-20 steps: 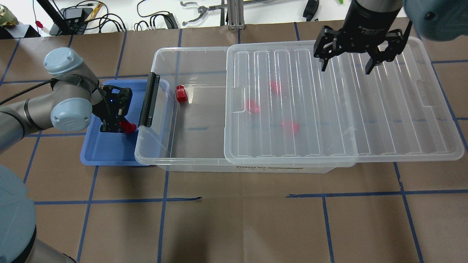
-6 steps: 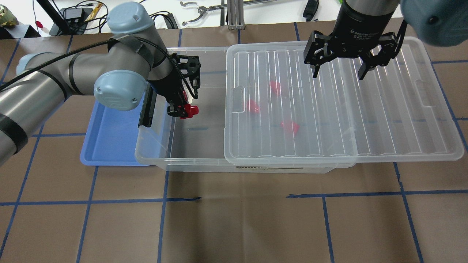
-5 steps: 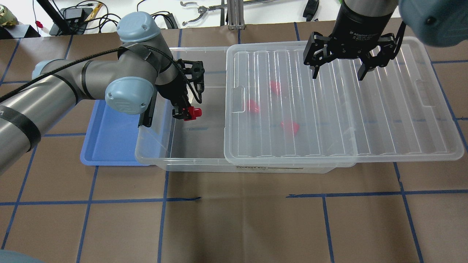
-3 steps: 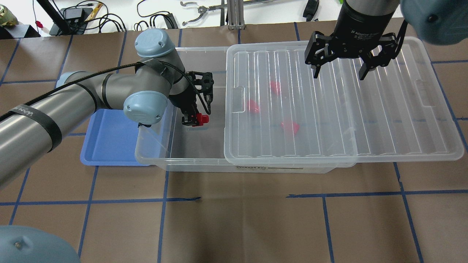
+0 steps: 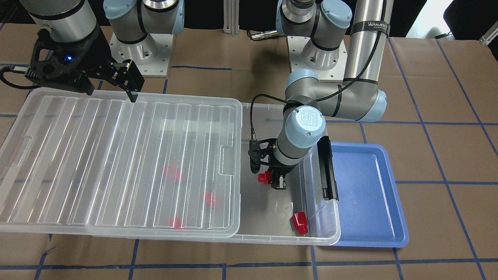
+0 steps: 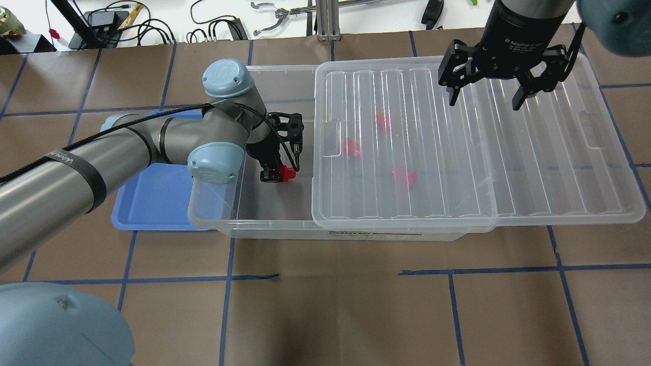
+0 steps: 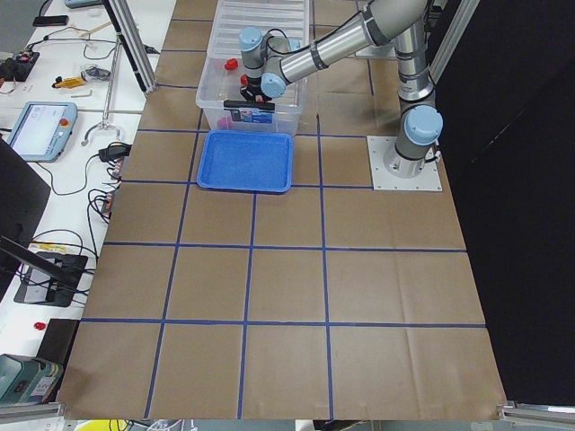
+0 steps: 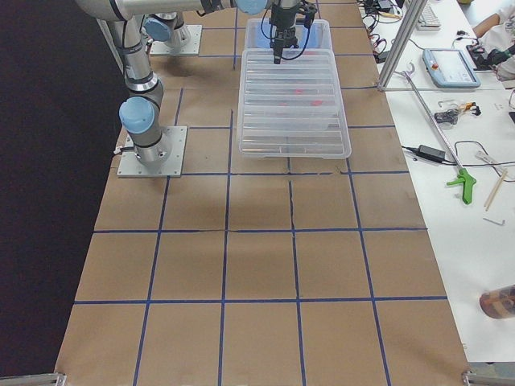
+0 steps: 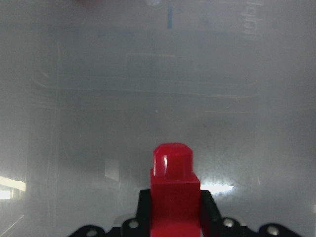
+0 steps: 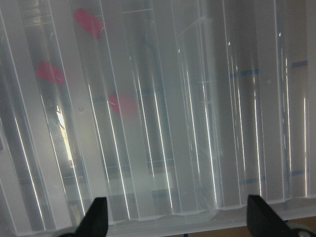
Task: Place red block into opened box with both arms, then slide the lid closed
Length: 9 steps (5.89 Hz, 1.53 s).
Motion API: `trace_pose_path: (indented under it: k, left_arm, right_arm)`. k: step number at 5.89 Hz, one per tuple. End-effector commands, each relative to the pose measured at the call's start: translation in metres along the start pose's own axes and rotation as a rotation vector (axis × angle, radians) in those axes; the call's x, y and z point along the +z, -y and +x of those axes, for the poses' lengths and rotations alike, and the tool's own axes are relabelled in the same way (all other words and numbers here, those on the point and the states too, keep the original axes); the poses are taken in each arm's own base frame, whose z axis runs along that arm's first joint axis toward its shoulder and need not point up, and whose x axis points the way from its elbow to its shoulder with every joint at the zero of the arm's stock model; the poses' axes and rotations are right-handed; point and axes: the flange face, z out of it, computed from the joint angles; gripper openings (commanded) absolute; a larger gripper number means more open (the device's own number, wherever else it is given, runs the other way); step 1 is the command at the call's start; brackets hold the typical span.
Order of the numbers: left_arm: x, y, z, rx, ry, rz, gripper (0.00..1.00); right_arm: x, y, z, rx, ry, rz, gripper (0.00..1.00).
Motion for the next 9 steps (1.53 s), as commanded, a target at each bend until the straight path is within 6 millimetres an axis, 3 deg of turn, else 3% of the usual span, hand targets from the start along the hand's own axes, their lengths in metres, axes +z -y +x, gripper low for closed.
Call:
trace_pose_path:
  k: [1, 2, 3, 4, 5, 6, 8, 9]
  left_arm:
    - [-0.006, 0.000, 0.000, 0.016, 0.013, 0.002, 0.90]
    - [-0.017, 0.000, 0.000, 0.013, 0.022, 0.002, 0.91]
    - [-0.054, 0.007, 0.010, 0.022, 0.022, 0.002, 0.92]
    - [-0.120, 0.005, 0.033, 0.013, 0.007, 0.004, 0.98]
    - [-0.178, 0.004, 0.055, 0.000, -0.043, -0.007, 0.98]
    - [-0.228, 0.008, 0.067, -0.028, -0.057, -0.014, 0.98]
    - [-0.302, 0.012, 0.080, -0.264, -0.027, -0.015, 0.98]
    - [-0.309, 0.008, 0.085, -0.352, -0.015, -0.008, 0.98]
  right_arm:
    - [-0.003, 0.001, 0.002, 0.004, -0.005, 0.008, 1.00]
    - [-0.002, 0.003, 0.004, 0.005, -0.010, 0.012, 1.00]
    - [0.001, 0.003, 0.003, 0.005, -0.006, 0.002, 1.00]
    - [0.001, 0.004, 0.006, 0.008, -0.008, 0.006, 1.00]
    - [0.001, 0.012, 0.022, -0.019, -0.001, 0.008, 1.00]
    - [0.005, 0.031, 0.057, -0.087, 0.001, 0.018, 1.00]
    - [0.027, 0.068, 0.160, -0.162, 0.003, -0.024, 1.00]
    - [0.044, 0.085, 0.215, -0.181, 0.008, -0.027, 1.00]
